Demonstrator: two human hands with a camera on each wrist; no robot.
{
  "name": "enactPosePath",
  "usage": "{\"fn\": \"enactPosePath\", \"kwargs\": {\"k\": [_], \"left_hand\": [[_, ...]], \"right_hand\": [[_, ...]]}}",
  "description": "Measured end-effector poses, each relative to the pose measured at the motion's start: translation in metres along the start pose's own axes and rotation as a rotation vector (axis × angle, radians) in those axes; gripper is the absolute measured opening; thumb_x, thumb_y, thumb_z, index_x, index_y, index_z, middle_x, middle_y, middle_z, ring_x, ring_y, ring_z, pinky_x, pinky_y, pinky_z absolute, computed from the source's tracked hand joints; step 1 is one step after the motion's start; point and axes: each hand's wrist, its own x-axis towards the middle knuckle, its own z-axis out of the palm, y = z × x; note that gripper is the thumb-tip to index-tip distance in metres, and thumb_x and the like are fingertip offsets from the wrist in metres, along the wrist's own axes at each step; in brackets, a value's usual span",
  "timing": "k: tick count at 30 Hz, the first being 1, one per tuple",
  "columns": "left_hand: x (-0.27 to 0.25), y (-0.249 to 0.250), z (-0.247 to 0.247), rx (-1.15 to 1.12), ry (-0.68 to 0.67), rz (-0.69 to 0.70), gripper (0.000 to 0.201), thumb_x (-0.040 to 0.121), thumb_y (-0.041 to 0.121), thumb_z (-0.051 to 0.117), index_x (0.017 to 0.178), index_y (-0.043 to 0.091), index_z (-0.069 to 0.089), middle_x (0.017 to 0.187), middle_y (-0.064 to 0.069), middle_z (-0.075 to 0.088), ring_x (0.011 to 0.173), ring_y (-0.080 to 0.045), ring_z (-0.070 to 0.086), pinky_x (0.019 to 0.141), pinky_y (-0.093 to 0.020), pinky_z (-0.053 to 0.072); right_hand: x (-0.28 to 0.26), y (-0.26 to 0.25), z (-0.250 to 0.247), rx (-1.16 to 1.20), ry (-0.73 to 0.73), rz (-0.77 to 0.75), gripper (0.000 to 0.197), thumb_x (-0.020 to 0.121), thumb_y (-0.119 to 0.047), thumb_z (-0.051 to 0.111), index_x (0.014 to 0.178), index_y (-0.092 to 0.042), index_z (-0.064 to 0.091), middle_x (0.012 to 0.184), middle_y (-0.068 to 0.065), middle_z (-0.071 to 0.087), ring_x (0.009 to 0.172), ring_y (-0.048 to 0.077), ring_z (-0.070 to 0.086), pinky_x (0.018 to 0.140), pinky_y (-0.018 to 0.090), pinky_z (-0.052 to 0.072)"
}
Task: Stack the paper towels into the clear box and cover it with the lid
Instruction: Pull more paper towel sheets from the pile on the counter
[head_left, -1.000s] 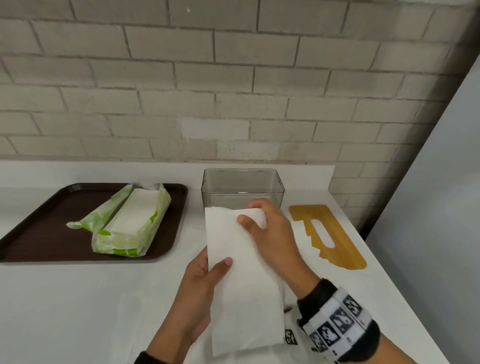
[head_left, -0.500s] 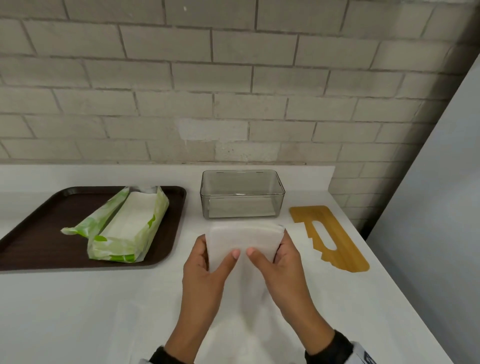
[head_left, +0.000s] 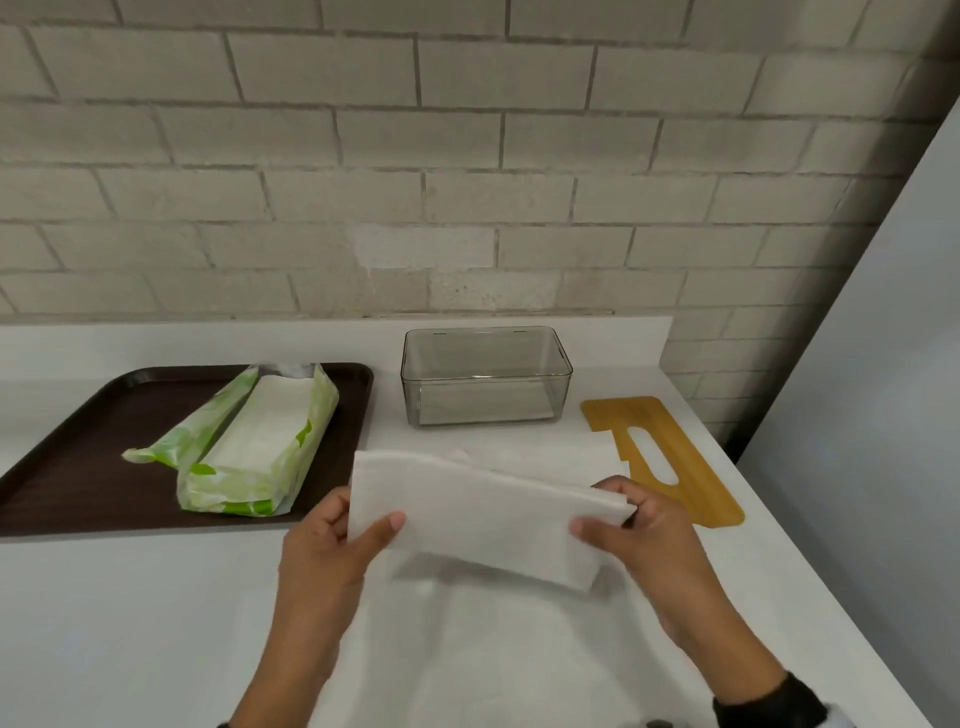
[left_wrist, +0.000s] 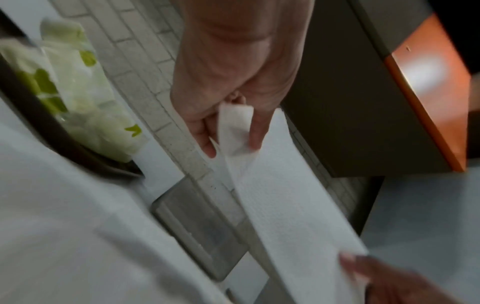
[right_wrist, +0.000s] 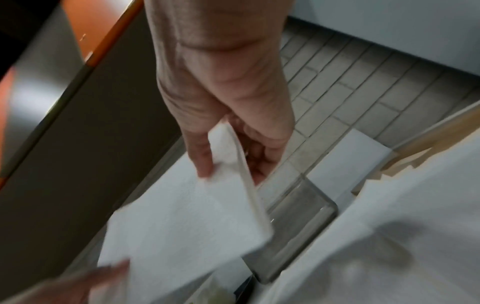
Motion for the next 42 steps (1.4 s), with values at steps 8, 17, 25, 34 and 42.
{"fn": "enactPosePath", "kwargs": {"k": [8, 17, 25, 34, 42], "left_hand": [[-0.017, -0.034, 0.01, 0.013, -0.007, -0.103, 0.025, 0.085, -0.004, 0.061, 0.099, 0.017, 0.066, 0.096, -0.002, 0.073, 0.09, -0.019, 0.067, 0.074, -0.027, 0.047], [-0.017, -0.045, 0.015, 0.107, 0.022, -0.13, 0.042, 0.082, -0.017, 0.047, 0.092, 0.021, 0.063, 0.099, -0.003, 0.066, 0.093, -0.022, 0.057, 0.071, -0.026, 0.042], [-0.018, -0.035, 0.007, 0.05, 0.019, -0.147, 0.021, 0.087, -0.002, 0.059, 0.099, 0.014, 0.064, 0.094, -0.004, 0.072, 0.087, -0.021, 0.066, 0.079, -0.031, 0.048], [-0.02, -0.003, 0.01, 0.544, -0.549, -0.057, 0.019, 0.075, 0.016, 0.078, 0.088, 0.027, 0.069, 0.088, 0.012, 0.074, 0.081, -0.005, 0.068, 0.08, -0.022, 0.052], [-0.021, 0.007, 0.054, 0.112, -0.102, 0.009, 0.027, 0.085, 0.022, 0.066, 0.112, 0.023, 0.064, 0.104, 0.005, 0.072, 0.097, -0.02, 0.068, 0.09, -0.044, 0.054]], "right_hand": [[-0.007, 0.016, 0.007, 0.18, 0.111, -0.049, 0.028, 0.077, 0.014, 0.059, 0.085, -0.013, 0.059, 0.083, 0.001, 0.066, 0.081, 0.014, 0.06, 0.072, 0.025, 0.049], [-0.009, 0.043, 0.008, 0.128, 0.144, 0.111, 0.039, 0.076, 0.018, 0.055, 0.094, -0.017, 0.059, 0.095, 0.008, 0.067, 0.088, 0.021, 0.061, 0.073, 0.025, 0.048], [-0.008, 0.038, 0.006, -0.039, 0.087, 0.122, 0.031, 0.082, 0.007, 0.06, 0.093, -0.021, 0.064, 0.094, -0.003, 0.07, 0.089, 0.015, 0.066, 0.073, 0.02, 0.05], [0.007, -0.059, 0.015, -0.103, -0.129, -0.197, 0.027, 0.074, 0.0, 0.073, 0.072, -0.024, 0.063, 0.067, -0.013, 0.064, 0.063, 0.002, 0.059, 0.057, 0.015, 0.046], [0.003, -0.04, 0.051, 0.215, 0.003, -0.11, 0.032, 0.08, 0.001, 0.067, 0.1, -0.023, 0.062, 0.1, 0.0, 0.072, 0.095, 0.018, 0.068, 0.084, 0.035, 0.056]]}}
